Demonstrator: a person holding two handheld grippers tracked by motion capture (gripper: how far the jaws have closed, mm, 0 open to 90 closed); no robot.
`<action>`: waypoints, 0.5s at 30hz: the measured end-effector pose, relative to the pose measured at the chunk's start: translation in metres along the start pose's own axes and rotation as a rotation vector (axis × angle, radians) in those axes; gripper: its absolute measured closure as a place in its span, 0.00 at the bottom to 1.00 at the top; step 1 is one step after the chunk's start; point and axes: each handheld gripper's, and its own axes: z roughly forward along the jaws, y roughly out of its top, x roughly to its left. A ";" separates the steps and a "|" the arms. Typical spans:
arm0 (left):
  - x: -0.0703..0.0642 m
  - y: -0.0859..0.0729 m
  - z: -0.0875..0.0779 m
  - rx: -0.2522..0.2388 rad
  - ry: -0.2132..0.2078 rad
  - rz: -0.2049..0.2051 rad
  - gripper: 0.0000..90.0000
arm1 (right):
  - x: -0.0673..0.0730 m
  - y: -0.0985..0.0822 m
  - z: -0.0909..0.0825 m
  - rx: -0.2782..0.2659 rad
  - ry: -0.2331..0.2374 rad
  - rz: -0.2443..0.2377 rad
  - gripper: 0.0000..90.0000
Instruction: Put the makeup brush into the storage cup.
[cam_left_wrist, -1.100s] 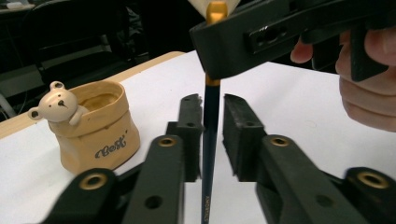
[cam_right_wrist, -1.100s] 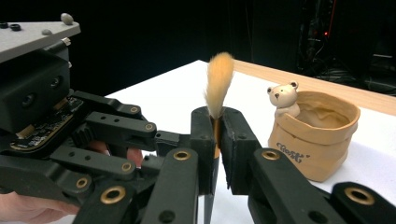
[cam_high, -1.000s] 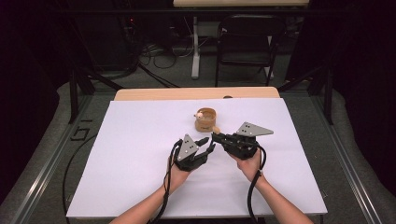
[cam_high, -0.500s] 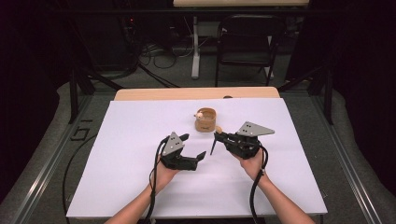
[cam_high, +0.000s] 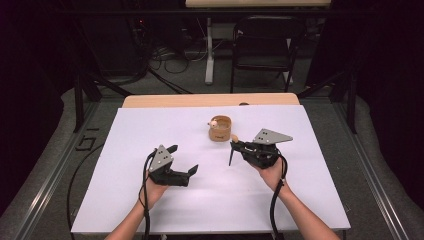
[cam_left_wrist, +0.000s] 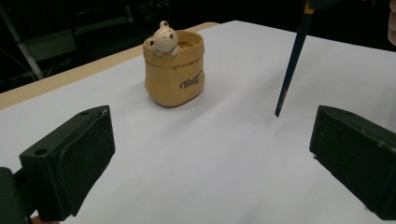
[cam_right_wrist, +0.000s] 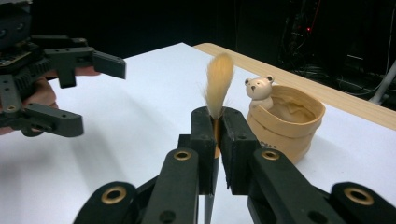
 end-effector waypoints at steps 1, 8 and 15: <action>0.001 -0.002 -0.002 -0.001 0.007 0.000 0.00 | -0.001 0.001 0.000 0.000 0.000 0.003 0.94; 0.011 -0.012 -0.017 -0.010 0.033 -0.004 0.00 | -0.007 0.009 0.002 0.019 -0.017 -0.010 0.94; 0.016 -0.024 -0.029 -0.016 0.058 -0.001 0.00 | -0.011 0.019 0.002 0.025 -0.039 -0.022 0.94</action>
